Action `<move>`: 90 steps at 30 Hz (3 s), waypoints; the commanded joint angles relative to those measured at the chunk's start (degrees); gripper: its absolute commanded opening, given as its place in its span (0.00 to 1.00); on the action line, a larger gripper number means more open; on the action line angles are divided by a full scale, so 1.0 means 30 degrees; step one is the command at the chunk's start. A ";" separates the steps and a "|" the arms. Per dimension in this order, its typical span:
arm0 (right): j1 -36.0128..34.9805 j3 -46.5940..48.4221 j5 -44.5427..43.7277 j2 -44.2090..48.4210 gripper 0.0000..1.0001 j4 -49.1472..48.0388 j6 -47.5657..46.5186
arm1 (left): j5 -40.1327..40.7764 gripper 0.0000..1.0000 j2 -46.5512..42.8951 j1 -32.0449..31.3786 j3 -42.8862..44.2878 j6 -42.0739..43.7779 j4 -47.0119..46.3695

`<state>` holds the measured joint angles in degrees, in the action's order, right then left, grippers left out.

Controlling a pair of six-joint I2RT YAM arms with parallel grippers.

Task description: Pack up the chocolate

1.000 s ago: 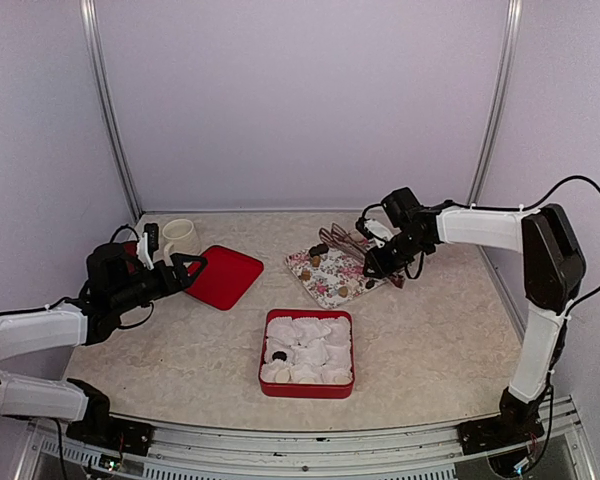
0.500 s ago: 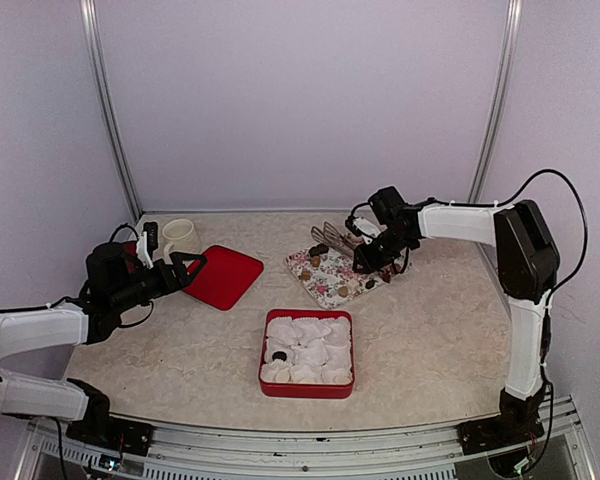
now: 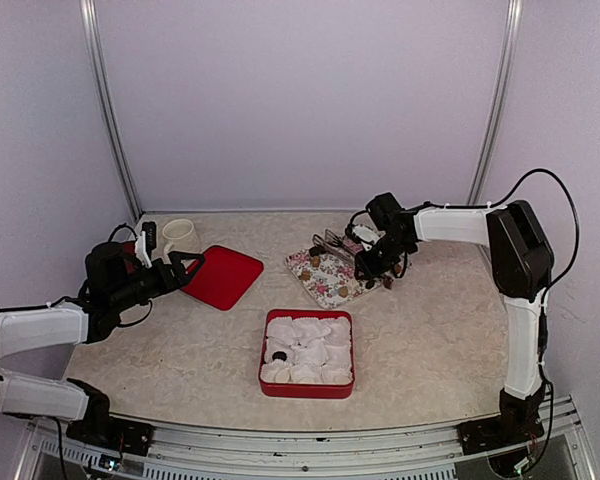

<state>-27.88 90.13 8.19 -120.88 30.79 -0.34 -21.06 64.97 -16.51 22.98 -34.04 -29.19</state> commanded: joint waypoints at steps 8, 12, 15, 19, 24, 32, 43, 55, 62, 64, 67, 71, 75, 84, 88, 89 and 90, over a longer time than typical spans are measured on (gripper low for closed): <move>0.0689 -0.1023 -0.0922 0.0814 0.34 0.0142 -0.0006 | -0.0389 0.99 0.0129 0.0202 -0.0016 0.0178 -0.0814; 0.0962 -0.1673 -0.0153 0.1211 0.34 -0.0078 0.0076 | -0.0398 0.99 0.0192 0.0194 -0.0014 0.0182 -0.0846; 0.1138 -0.1678 0.0513 0.1248 0.34 -0.0187 -0.0023 | -0.0406 0.99 0.0197 0.0227 -0.0014 0.0177 -0.0892; 0.1205 -0.1009 0.1016 0.0845 0.34 0.0022 -0.0163 | -0.0421 0.99 0.0210 0.0229 -0.0014 0.0184 -0.0876; 0.1279 -0.0120 0.1093 0.0098 0.34 0.0454 -0.0345 | -0.0409 0.99 0.0171 0.0315 -0.0014 0.0236 -0.0835; 0.1437 0.0267 0.1307 0.0016 0.30 0.0880 -0.0546 | -0.0524 0.99 0.0294 0.0435 -0.0014 0.0245 -0.0863; 0.1705 0.0085 0.2098 0.0010 0.34 0.0984 -0.0624 | -0.0627 0.99 -0.0020 0.0483 -0.0096 0.0272 -0.0762; 0.1701 0.0330 0.2086 0.0051 0.28 0.1298 -0.0927 | -0.0700 0.99 0.0177 0.0516 0.0042 0.0259 -0.0913; 0.1673 -0.1198 0.2360 0.2153 0.24 0.0827 -0.0726 | -0.0758 0.99 0.0283 0.0530 0.0132 0.0175 -0.0961; 0.1679 -0.1835 0.2438 0.2847 0.24 0.0768 -0.0639 | -0.0773 0.99 0.0203 0.0538 0.0117 0.0156 -0.0978; 0.1668 -0.3176 0.2615 0.4106 0.23 0.0364 -0.0491 | -0.0757 0.99 0.0087 0.0547 0.0113 0.0117 -0.0921; 0.1676 -0.4606 0.2894 0.5769 0.23 0.0281 -0.0386 | -0.0693 0.99 -0.0034 0.0530 0.0150 0.0087 -0.0811; 0.1561 -0.6240 0.3613 0.8162 0.23 0.0434 -0.0467 | -0.0623 0.99 -0.0240 0.0538 0.0305 0.0146 -0.0508; -0.0102 -0.8852 0.5050 1.3963 0.22 0.2118 -0.0494 | -0.0683 0.99 -0.0663 0.0550 0.1011 0.0247 0.0556; -0.1445 -0.9632 0.5048 1.6104 0.22 0.3384 -0.0732 | -0.0773 0.99 -0.0640 0.0537 0.1174 0.0258 0.0968; -0.1824 -0.9887 0.5084 1.6560 0.22 0.3576 -0.0736 | -0.0759 0.99 -0.0624 0.0551 0.1167 0.0264 0.1058; -0.2208 -1.0135 0.5067 1.7057 0.22 0.3703 -0.0660 | -0.0724 0.99 -0.0640 0.0549 0.1206 0.0279 0.1249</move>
<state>-31.05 62.35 22.06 -74.61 37.85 -1.98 -22.52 63.86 -15.33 24.88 -34.02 -27.51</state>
